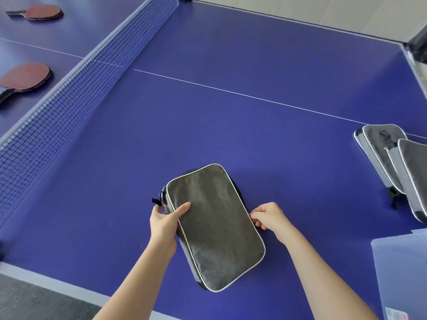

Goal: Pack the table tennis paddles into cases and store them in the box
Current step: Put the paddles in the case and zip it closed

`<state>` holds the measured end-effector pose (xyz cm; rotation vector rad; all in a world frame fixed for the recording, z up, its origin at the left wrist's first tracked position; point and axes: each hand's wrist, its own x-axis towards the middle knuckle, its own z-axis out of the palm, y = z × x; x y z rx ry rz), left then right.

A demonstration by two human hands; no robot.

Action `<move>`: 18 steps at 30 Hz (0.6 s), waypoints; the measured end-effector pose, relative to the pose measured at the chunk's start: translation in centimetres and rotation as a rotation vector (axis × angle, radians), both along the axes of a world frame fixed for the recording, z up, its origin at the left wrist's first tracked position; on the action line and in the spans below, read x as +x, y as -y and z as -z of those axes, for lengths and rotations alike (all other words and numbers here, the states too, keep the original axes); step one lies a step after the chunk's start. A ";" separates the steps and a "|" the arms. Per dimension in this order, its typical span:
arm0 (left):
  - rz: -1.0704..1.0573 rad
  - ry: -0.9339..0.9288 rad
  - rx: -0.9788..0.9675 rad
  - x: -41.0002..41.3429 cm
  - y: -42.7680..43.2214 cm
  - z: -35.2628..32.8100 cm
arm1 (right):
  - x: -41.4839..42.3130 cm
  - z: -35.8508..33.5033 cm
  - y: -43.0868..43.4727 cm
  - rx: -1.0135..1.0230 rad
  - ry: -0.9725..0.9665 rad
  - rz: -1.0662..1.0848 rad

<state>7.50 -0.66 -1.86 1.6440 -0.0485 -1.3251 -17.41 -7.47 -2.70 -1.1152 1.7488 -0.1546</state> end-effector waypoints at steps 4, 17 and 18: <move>0.068 -0.013 -0.152 -0.5 -0.3 -2.1 | -1.2 -2.4 -0.5 -0.015 0.061 0.074; 0.447 0.087 -0.585 -0.7 -0.5 -10.1 | -2.6 -12.0 -4.0 -0.381 0.277 0.376; 0.475 0.114 -0.595 -0.7 -0.6 -10.3 | -2.5 -12.5 -4.1 -0.416 0.285 0.393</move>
